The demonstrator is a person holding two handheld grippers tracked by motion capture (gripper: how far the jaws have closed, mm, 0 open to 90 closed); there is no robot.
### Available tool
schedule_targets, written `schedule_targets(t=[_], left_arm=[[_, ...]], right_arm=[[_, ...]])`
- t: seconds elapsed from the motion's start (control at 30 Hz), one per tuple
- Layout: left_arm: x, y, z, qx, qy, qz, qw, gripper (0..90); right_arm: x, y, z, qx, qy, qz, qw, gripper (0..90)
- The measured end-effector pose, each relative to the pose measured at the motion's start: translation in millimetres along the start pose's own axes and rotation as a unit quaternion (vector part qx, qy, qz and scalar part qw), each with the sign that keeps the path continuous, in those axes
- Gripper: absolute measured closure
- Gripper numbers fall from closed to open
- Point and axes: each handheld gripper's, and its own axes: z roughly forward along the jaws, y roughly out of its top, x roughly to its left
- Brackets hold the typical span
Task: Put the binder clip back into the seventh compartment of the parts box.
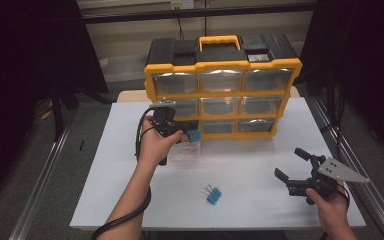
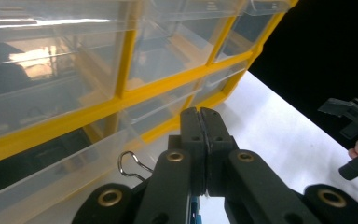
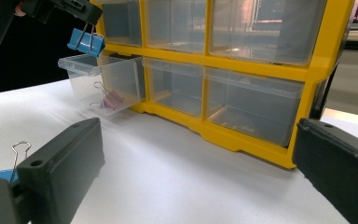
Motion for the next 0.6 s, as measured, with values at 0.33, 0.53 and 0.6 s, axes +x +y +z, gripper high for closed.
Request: schedule_targets(t=[0.33, 0.53, 0.6], left_arm=[[8.4, -1.3, 0.0, -0.006, 0.011, -0.007, 0.9999, 89.4], [13.7, -2.0, 0.0, -0.007, 0.02, -0.01, 0.9997, 89.4], [15.9, -2.8, 0.1, -0.009, 0.021, -0.009, 0.9997, 89.4]], right_arm=[[0.0, -0.1, 0.0, 0.0, 0.001, 0.001, 1.0, 1.5], [0.3, -0.2, 0.5, 0.001, 0.002, -0.001, 1.0, 1.5], [0.2, -0.2, 0.5, 0.002, 0.002, -0.001, 1.0, 1.5]])
